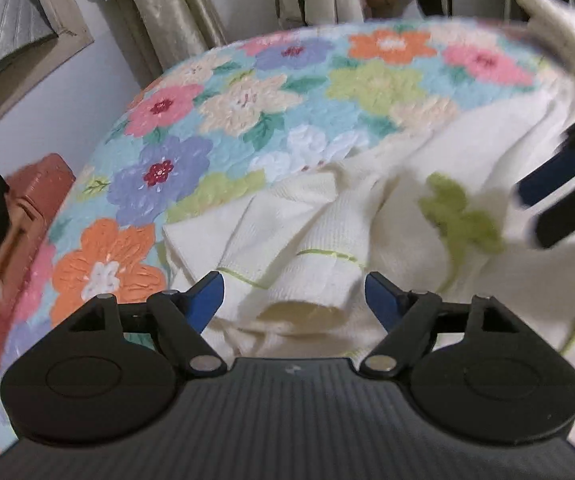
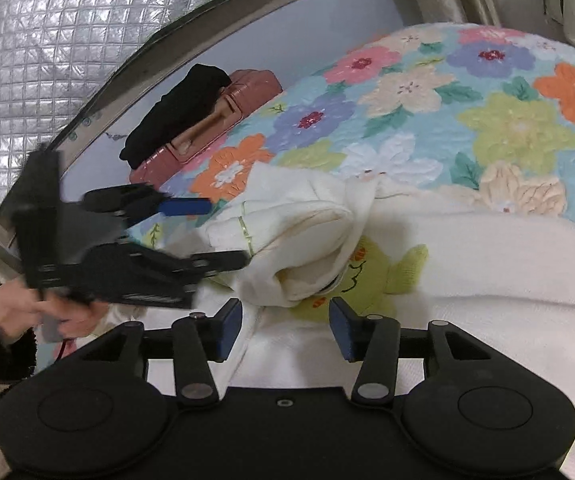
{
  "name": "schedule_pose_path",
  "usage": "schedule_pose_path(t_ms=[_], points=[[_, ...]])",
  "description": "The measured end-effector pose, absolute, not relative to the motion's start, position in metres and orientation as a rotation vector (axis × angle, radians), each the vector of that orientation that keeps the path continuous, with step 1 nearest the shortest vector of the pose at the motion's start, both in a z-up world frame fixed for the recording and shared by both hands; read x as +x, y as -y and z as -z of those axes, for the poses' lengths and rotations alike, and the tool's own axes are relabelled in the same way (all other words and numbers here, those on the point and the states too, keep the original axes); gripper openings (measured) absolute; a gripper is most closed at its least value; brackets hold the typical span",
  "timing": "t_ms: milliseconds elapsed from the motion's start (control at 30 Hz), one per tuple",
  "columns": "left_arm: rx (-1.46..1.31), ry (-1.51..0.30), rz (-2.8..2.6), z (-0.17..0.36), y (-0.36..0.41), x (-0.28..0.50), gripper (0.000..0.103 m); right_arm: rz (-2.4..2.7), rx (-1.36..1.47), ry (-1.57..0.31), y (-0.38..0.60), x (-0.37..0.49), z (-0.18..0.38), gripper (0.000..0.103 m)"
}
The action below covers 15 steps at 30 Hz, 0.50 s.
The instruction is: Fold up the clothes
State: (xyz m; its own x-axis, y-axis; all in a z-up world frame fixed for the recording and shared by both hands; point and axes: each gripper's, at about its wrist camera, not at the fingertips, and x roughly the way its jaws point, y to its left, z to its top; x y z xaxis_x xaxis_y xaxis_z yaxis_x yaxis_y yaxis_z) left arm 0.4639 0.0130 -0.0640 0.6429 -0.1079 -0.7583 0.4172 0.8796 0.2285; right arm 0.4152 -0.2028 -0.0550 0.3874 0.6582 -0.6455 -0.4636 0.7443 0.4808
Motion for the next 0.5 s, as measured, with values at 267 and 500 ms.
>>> schedule_pose_path(t_ms=[267,500], points=[[0.246,-0.818,0.257,0.051,-0.034,0.453,0.005,-0.594,0.361,-1.036,0.202,0.409,0.077,0.054],[0.256,-0.533,0.084,-0.025,-0.044,0.352,0.005,-0.644,0.477,-1.085,0.205,0.386,0.067,0.055]])
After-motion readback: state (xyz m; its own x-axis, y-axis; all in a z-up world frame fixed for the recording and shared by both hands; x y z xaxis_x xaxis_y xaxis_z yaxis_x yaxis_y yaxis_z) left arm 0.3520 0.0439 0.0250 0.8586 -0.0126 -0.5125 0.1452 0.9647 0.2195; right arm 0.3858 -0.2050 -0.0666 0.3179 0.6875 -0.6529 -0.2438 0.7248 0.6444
